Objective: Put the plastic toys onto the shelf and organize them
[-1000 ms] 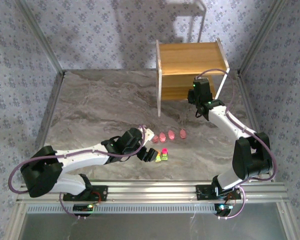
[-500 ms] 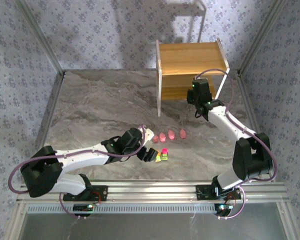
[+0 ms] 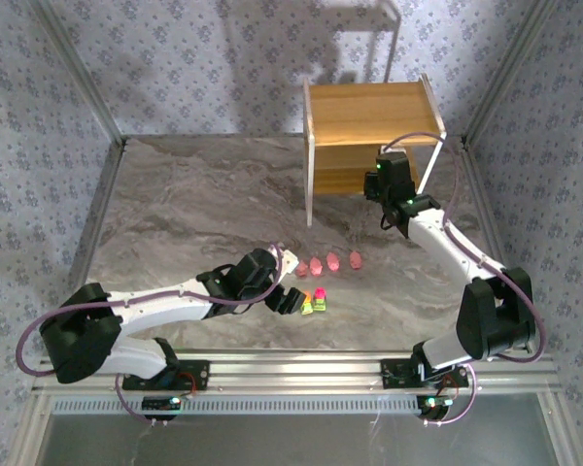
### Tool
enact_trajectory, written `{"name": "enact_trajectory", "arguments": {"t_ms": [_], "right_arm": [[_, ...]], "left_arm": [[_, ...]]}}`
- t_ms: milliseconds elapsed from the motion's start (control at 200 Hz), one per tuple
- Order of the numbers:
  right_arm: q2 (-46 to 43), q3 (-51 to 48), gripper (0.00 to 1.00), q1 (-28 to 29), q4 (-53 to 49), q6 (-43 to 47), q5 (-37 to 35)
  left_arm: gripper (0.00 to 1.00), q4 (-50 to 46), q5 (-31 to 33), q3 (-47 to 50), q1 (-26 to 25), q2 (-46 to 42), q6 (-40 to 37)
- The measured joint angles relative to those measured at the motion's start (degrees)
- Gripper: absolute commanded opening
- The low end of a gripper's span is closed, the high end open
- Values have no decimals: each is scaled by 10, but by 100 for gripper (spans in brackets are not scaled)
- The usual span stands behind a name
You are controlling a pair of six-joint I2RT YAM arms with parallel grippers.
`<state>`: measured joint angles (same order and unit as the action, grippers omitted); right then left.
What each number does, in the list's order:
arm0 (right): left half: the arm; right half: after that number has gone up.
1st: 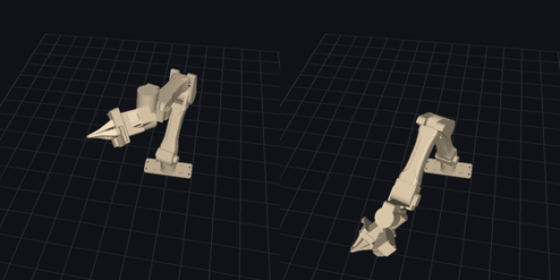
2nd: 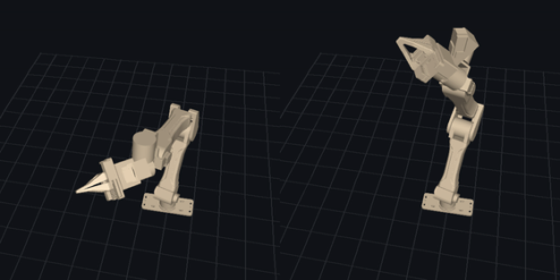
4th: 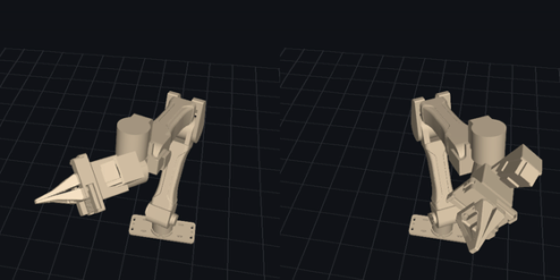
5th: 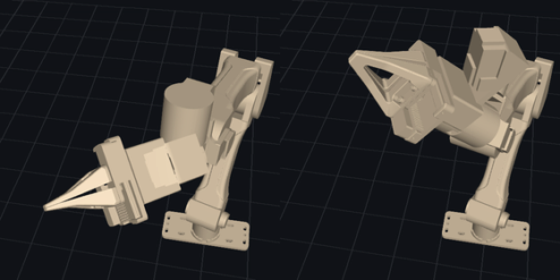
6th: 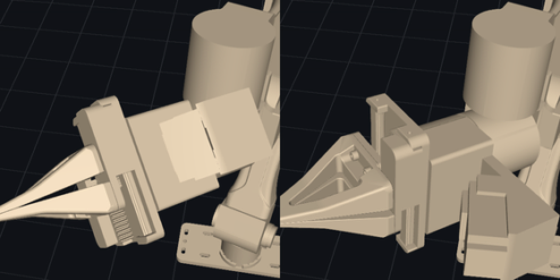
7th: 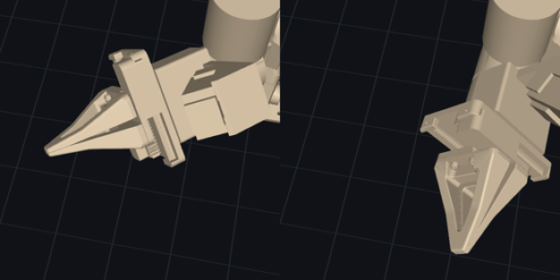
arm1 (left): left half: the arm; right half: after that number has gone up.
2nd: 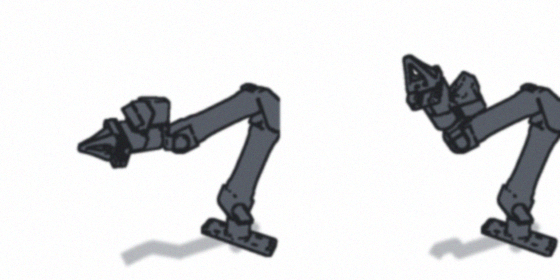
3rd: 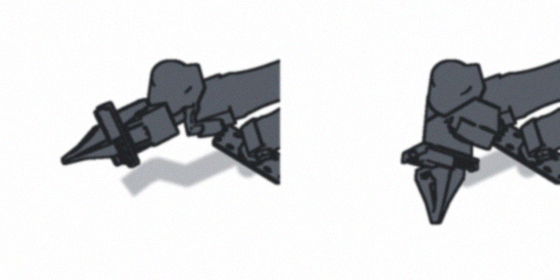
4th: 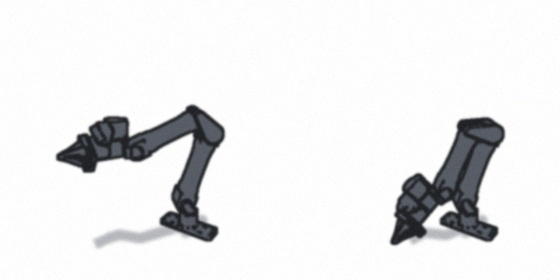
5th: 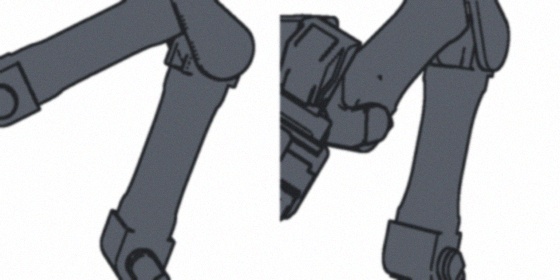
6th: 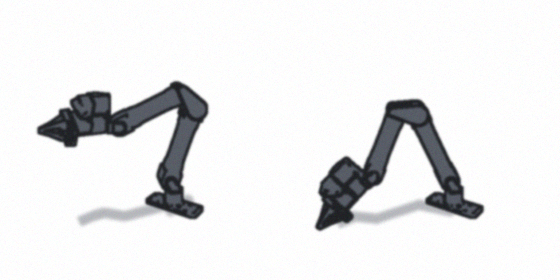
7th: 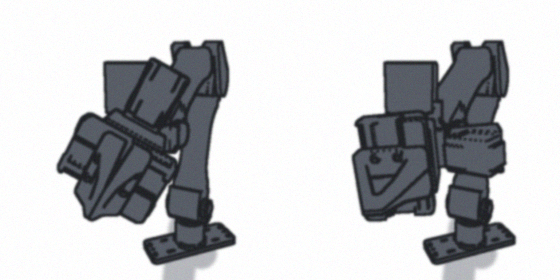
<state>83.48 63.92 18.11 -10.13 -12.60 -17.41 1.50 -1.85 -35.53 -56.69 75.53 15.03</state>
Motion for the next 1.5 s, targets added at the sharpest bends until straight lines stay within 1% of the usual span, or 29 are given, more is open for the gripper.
{"name": "enact_trajectory", "arguments": {"t_ms": [115, 210, 440, 575, 735, 994, 1229, 1349, 1504], "right_arm": [[-12, -12, 47, 7, -5, 0, -8], [-39, -31, 48, 15, -17, -1, -16], [-147, -84, 48, 49, -53, -25, -42], [-204, -122, 48, 85, -77, -50, -57], [-255, -163, 48, 163, -114, -88, -91], [-310, -219, 48, 316, -163, -182, -154], [-296, -247, 48, 443, -201, -301, -214], [-277, -262, 49, 485, -212, -358, -230], [-248, -280, 49, 521, -213, -419, -238]], "left_arm": [[87, 0, 3, 0, 0, -1, -2], [87, 0, 7, 0, 0, -1, -2], [87, -2, 17, 0, 0, -1, -2], [87, -2, 21, 0, 0, -1, -2], [87, -5, 30, -3, 0, -1, -2], [87, -9, 39, -14, 0, 1, -2], [87, -10, 41, -15, 8, 4, -2], [87, -12, 41, -15, 16, 4, -2], [87, -13, 40, -15, 21, 4, -2]]}}
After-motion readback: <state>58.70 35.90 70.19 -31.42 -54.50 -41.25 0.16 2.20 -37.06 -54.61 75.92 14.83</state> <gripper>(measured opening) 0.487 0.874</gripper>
